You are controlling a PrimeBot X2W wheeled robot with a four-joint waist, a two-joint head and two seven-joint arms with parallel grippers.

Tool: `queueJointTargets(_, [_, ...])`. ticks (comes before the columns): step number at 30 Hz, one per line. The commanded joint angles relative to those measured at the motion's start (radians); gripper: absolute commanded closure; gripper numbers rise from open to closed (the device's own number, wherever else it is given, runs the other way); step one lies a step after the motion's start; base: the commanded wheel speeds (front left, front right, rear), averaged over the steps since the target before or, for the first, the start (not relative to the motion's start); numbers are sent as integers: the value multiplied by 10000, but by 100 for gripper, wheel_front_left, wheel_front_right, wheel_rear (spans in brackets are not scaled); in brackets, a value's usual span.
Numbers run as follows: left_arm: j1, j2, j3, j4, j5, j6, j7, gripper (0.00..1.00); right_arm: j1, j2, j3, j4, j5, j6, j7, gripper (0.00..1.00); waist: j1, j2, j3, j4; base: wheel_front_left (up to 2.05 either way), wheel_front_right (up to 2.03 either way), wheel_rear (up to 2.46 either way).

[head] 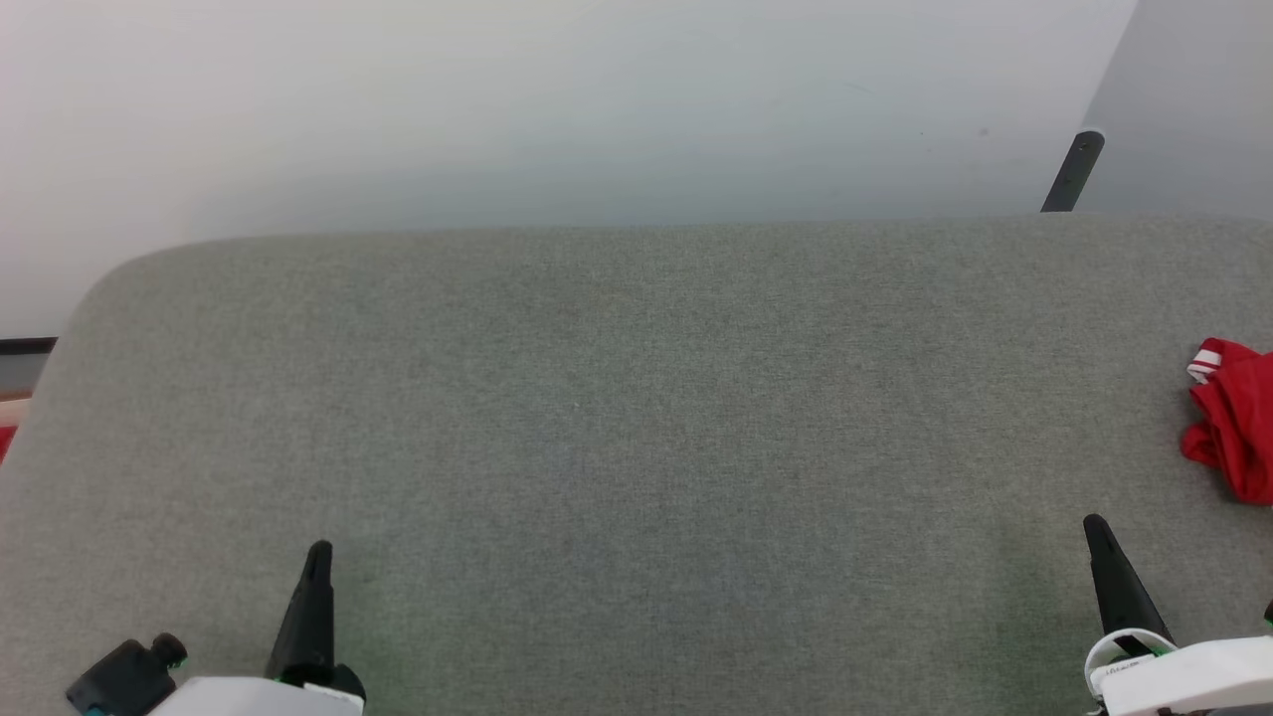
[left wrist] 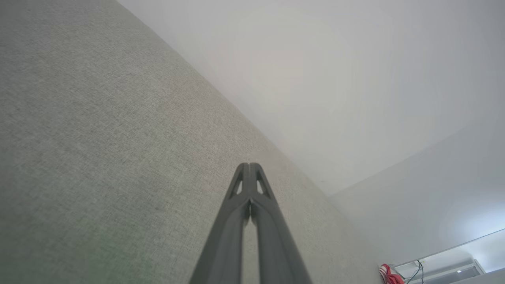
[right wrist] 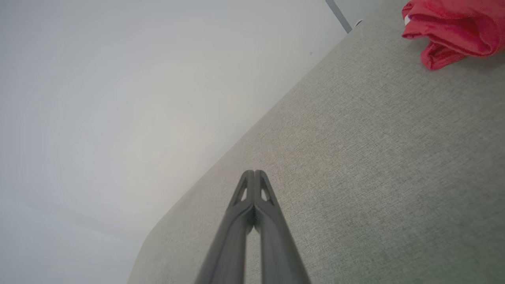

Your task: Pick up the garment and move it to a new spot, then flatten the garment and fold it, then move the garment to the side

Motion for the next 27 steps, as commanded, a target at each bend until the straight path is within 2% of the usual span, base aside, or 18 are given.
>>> queueJointTargets(1, [-241,20,53,-51,-374,2,71,100,-293,10,-67,-45,384,-2,65,100,0,0,-10,3,0,0,0])
queueJointTargets(27, [-736,-263,151,392,-3019,4,828,100,-680,182,-191,479,3000,-5,451,100,0,0,-149,37,0,0,0])
